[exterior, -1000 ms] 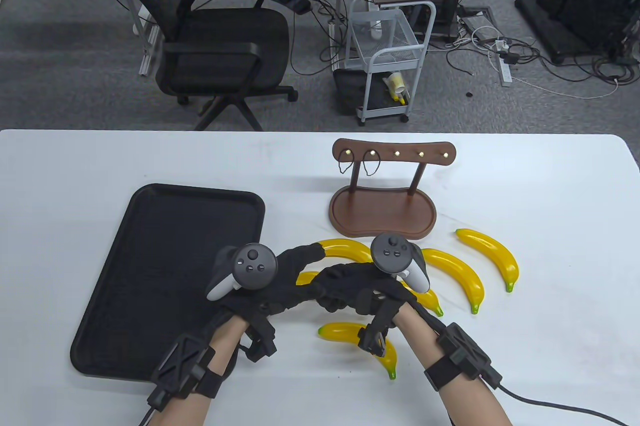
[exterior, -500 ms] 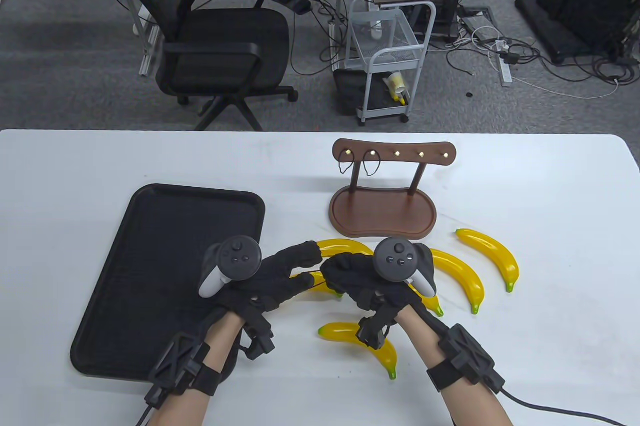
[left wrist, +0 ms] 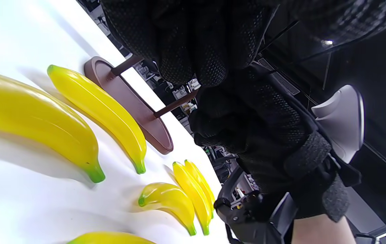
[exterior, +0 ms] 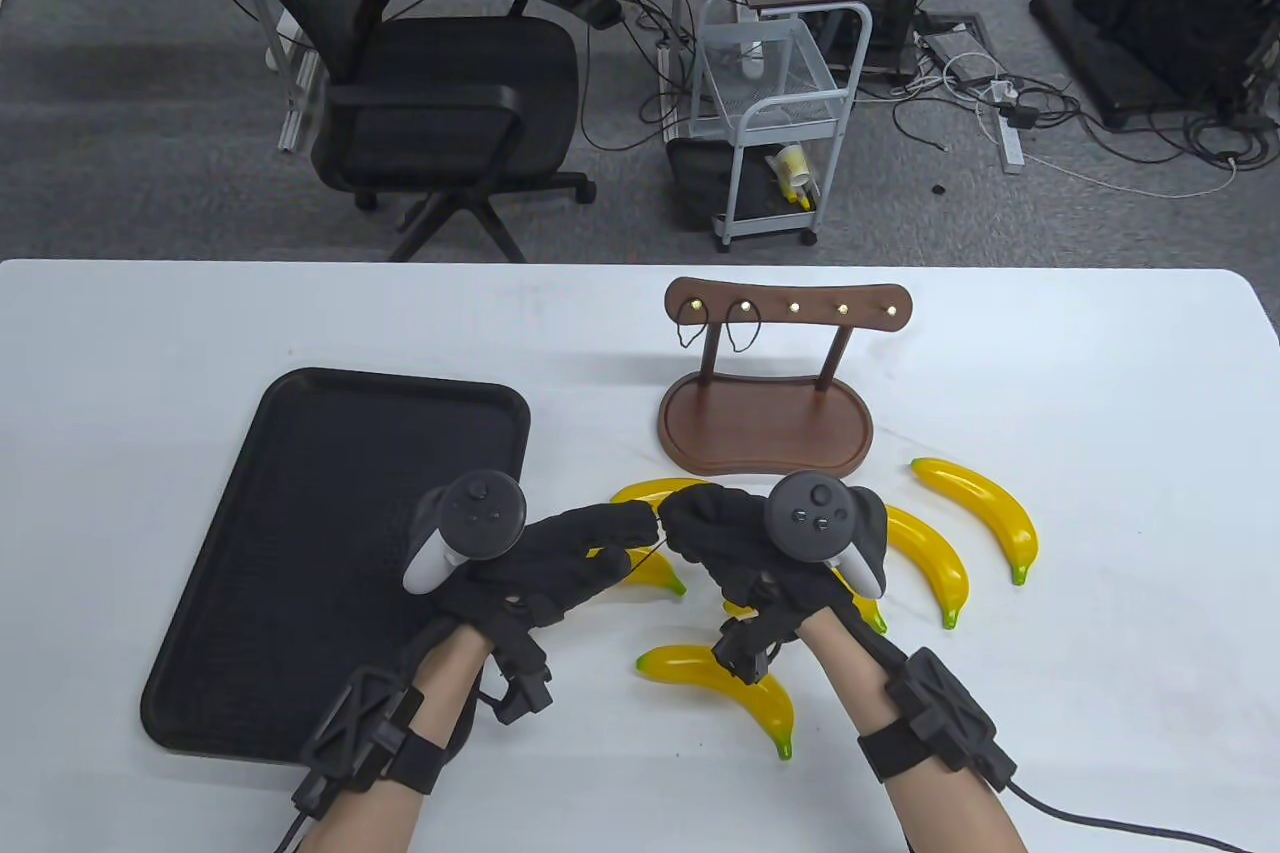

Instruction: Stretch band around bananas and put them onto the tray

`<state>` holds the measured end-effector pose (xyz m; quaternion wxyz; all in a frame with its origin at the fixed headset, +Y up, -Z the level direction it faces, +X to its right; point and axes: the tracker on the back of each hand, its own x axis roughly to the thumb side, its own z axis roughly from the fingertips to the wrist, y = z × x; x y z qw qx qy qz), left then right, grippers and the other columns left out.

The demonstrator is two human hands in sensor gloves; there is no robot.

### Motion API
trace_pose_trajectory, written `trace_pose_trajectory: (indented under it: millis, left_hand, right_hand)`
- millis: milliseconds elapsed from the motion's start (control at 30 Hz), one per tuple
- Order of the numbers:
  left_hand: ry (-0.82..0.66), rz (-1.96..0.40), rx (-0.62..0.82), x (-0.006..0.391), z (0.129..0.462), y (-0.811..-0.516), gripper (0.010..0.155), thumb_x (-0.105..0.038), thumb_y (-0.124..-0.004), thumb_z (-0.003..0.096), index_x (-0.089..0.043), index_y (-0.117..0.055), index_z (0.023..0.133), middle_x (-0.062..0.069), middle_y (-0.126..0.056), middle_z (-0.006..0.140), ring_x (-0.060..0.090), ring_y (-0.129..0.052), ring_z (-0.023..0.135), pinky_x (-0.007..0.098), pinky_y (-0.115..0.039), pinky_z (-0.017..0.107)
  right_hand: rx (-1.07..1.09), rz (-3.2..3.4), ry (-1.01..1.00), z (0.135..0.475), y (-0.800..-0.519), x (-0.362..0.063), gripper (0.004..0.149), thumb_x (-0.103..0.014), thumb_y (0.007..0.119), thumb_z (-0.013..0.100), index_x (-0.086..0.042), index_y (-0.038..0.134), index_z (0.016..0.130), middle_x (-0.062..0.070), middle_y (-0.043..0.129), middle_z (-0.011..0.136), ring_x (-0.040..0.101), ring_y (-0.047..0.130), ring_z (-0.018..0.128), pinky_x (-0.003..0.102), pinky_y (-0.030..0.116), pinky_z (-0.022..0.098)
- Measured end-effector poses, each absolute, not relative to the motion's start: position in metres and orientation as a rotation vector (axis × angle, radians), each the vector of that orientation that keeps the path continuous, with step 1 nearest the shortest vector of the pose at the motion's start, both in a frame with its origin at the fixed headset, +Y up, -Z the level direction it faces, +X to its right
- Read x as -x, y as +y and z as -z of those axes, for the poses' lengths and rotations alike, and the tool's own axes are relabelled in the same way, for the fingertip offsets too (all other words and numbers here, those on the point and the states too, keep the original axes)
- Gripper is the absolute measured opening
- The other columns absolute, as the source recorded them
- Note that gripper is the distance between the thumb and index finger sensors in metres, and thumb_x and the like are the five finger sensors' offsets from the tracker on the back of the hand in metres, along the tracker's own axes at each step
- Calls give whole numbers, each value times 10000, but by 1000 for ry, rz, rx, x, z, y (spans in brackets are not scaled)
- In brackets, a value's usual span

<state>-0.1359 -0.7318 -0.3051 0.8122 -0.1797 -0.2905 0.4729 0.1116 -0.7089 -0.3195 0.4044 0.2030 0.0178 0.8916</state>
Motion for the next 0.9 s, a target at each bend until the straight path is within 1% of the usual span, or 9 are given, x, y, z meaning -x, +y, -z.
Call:
trace_pose_trajectory:
  millis: [133,233,433,567,900]
  left_hand:
    - [-631,-1027,389,136,305,-731,668,-641,-589,455,-370,-621,1065,-76,-720,1152,274,-747,1081,498,-560,845]
    - [-647,-1037,388,133,304,-728,660,-629,-595,464,-361,-619,1066,-92,-710,1157,271,-748,1080,499,-561,844]
    - [-647,-1108,397,134,304,-728,635,-597,-618,490,-329,-628,1065,-75,-721,1148,267,-747,1079,497,-559,846]
    - [-650,-1101,386,132,304,-727,631,-588,-625,495,-317,-625,1065,-72,-733,1137,258,-755,1074,489,-565,847]
    - [-652,-1179,404,133,304,-727,635,-574,-633,509,-298,-601,1080,-67,-724,1142,246,-761,1068,480,-573,846]
  right_hand:
    - [-499,-2233,62,322,-711,-114,381,-366,749,569,-103,854,823,88,976,684,267,1010,547,493,830,409]
    - [-503,-2214,97,323,-713,-114,380,-363,744,572,-104,849,829,90,974,691,274,1007,556,496,827,415]
    - [-526,-2176,164,325,-719,-113,384,-341,726,575,-101,829,855,99,954,727,296,992,596,507,815,438]
    - [-553,-2162,199,325,-719,-113,388,-322,712,567,-105,814,871,103,941,750,307,979,625,513,806,457]
    - [-574,-2141,213,323,-721,-109,390,-304,699,551,-127,795,885,94,920,778,314,962,659,524,796,482]
